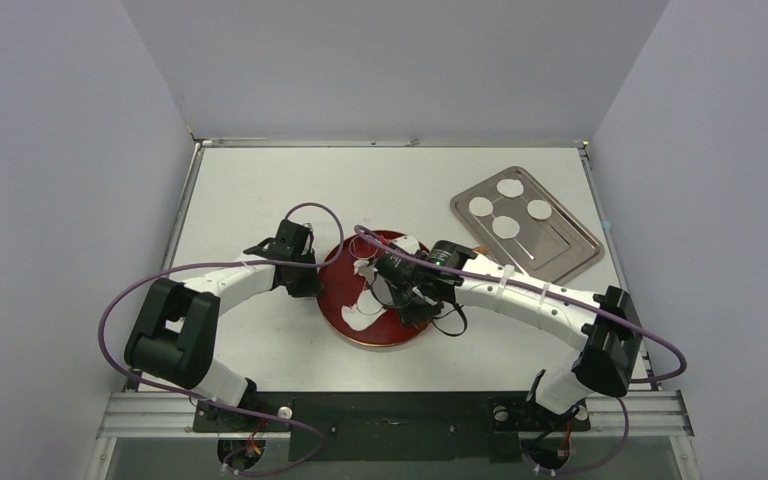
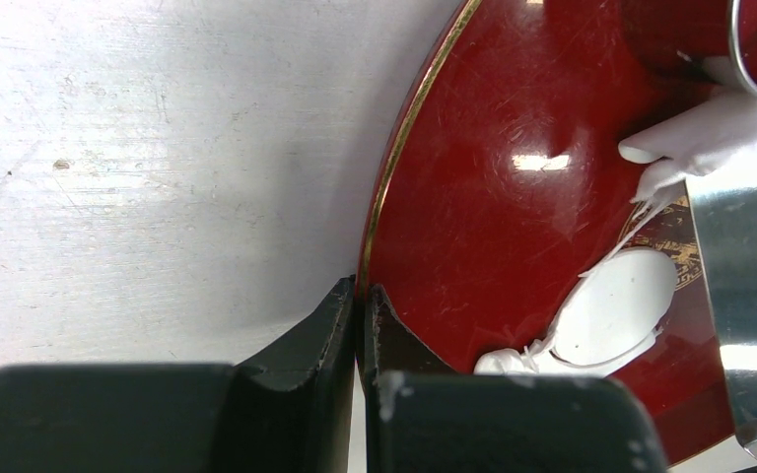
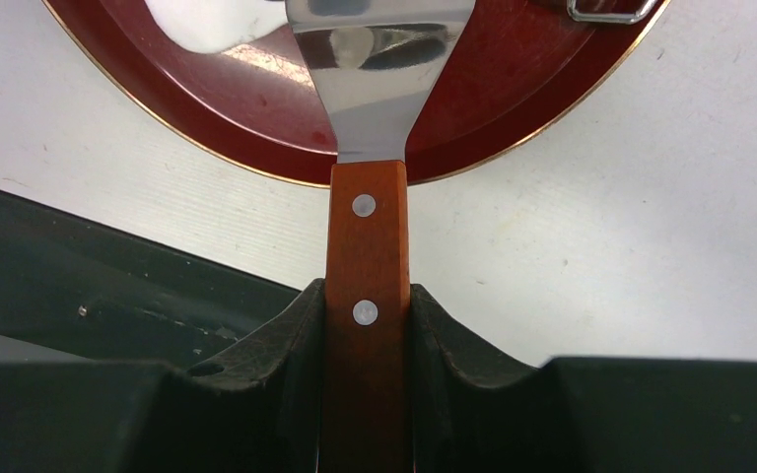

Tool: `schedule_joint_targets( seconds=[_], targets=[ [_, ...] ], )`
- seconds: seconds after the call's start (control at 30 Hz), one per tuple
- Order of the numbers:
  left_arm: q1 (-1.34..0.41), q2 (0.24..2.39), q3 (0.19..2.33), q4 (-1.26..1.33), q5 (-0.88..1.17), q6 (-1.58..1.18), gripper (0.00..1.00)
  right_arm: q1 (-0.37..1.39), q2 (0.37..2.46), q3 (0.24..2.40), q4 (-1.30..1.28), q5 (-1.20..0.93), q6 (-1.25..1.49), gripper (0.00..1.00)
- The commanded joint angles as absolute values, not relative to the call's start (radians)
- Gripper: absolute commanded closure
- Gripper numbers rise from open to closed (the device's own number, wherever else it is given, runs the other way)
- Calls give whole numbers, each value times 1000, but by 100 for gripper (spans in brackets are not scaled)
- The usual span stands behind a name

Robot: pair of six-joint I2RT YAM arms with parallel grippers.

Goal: Roll out the dumpling wrappers from the dough
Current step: Remove the dumpling wrapper from the work surface.

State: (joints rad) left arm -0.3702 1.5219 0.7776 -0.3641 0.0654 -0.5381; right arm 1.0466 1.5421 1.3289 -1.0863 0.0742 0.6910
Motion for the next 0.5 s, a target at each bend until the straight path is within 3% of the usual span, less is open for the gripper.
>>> schedule_joint_targets(
  seconds=[0.0, 0.47],
  targets=[
    [-362, 1492, 773, -360, 66, -514, 100, 1037, 1559, 1407, -1024, 101, 678, 100],
    [-361, 1483, 768, -352, 72, -516, 100, 1064, 1690, 1579, -993, 52, 655, 100]
  ],
)
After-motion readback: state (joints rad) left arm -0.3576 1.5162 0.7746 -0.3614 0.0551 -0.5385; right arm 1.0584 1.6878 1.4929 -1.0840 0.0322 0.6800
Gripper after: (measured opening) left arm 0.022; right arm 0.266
